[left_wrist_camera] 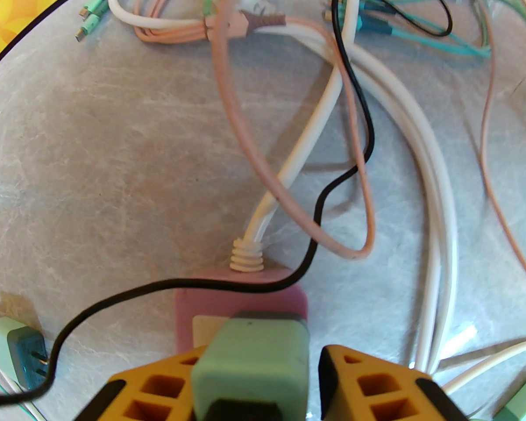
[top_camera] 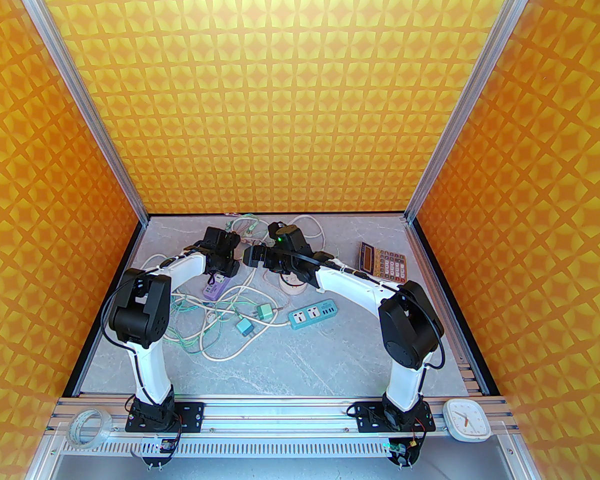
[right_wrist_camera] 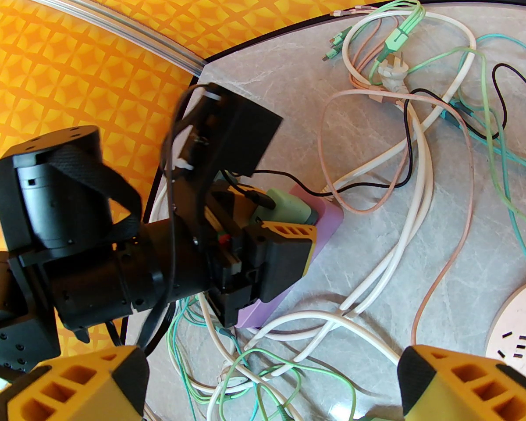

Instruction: Pull the plug off the socket

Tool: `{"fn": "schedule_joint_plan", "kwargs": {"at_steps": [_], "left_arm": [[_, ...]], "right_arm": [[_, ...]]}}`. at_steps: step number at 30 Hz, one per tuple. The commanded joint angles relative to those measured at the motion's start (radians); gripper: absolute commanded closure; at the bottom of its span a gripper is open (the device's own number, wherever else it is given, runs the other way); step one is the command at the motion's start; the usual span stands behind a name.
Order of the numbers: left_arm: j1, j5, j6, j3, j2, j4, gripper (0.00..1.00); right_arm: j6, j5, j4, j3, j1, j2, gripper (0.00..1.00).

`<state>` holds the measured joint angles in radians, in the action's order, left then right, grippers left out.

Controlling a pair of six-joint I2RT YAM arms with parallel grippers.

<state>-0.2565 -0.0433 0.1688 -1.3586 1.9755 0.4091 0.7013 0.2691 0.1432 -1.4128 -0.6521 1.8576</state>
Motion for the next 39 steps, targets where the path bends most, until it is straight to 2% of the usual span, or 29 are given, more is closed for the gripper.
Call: {"fn": "schedule_joint_plan", "kwargs": {"at_steps": [1,6,11,19,24,29,31,32,33,35,39], "left_arm": [[-0.01,0.041,0.031,-0.039,0.019,0.037,0.72],[-0.016,0.067,0.006,-0.06,0.006,0.04,0.75],[-0.018,0.094,-0.062,-0.154,0.04,0.099,0.77],[-0.015,0.114,-0.259,-0.37,0.161,0.245,0.76],[-0.004,0.141,-0.418,-0.374,0.18,0.254,0.75],[0.027,0.165,-0.485,-0.345,0.184,0.211,0.79],[0.037,0.166,-0.495,-0.356,0.2,0.207,0.78],[0.041,0.166,-0.502,-0.367,0.211,0.214,0.78],[0.046,0.165,-0.51,-0.378,0.223,0.22,0.78],[0.047,0.172,-0.517,-0.378,0.232,0.208,0.78],[0.047,0.187,-0.535,-0.395,0.258,0.212,0.76]], "right_arm": [[-0.007,0.012,-0.002,0.024,0.009,-0.015,0.02],[-0.001,0.015,-0.012,0.031,0.01,-0.011,0.02],[0.018,0.034,-0.03,0.026,0.011,0.007,0.01],[0.013,0.034,-0.031,0.034,0.011,0.011,0.02],[0.043,0.059,-0.062,0.047,0.011,0.035,0.01],[0.109,0.117,-0.181,0.086,0.011,0.077,0.03],[0.162,0.146,-0.259,0.097,0.008,0.109,0.2],[0.19,0.157,-0.294,0.099,0.005,0.125,0.24],[0.215,0.167,-0.326,0.092,0.001,0.146,0.33],[0.246,0.178,-0.359,0.065,-0.013,0.188,0.45],[0.313,0.186,-0.405,-0.009,-0.048,0.275,0.77]]}}
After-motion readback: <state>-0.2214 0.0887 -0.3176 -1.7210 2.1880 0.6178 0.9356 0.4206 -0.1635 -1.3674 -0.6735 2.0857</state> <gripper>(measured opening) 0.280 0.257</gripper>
